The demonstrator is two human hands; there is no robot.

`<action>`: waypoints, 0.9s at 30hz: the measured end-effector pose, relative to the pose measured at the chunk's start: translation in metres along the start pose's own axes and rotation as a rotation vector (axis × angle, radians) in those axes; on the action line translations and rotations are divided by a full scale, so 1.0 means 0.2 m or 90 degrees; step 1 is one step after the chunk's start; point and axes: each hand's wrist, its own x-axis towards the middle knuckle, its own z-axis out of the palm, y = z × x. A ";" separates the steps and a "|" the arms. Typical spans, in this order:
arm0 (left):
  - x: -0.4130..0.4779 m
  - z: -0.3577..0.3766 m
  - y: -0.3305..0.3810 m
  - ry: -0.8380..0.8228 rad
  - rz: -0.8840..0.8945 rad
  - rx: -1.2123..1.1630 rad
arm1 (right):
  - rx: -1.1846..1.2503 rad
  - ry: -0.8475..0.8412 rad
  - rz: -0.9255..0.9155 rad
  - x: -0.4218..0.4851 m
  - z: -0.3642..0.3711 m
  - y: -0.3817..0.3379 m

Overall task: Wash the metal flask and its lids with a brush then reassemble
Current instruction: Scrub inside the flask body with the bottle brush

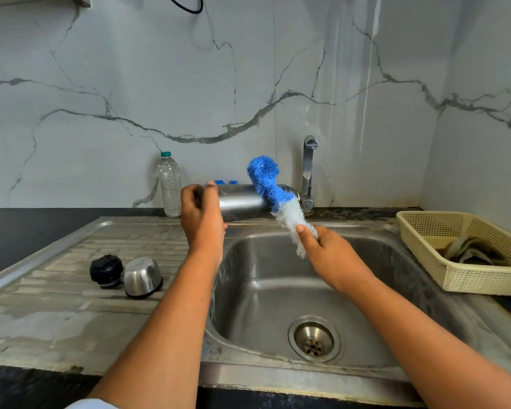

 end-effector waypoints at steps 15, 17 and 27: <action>0.04 -0.05 0.03 0.059 -0.013 -0.085 | 0.039 -0.064 -0.024 -0.06 0.01 -0.03; 0.00 -0.02 0.02 0.031 -0.007 -0.070 | 0.058 -0.050 -0.028 -0.05 0.02 -0.05; -0.01 0.01 0.03 0.032 -0.040 -0.089 | 0.068 -0.067 -0.038 -0.07 0.04 -0.10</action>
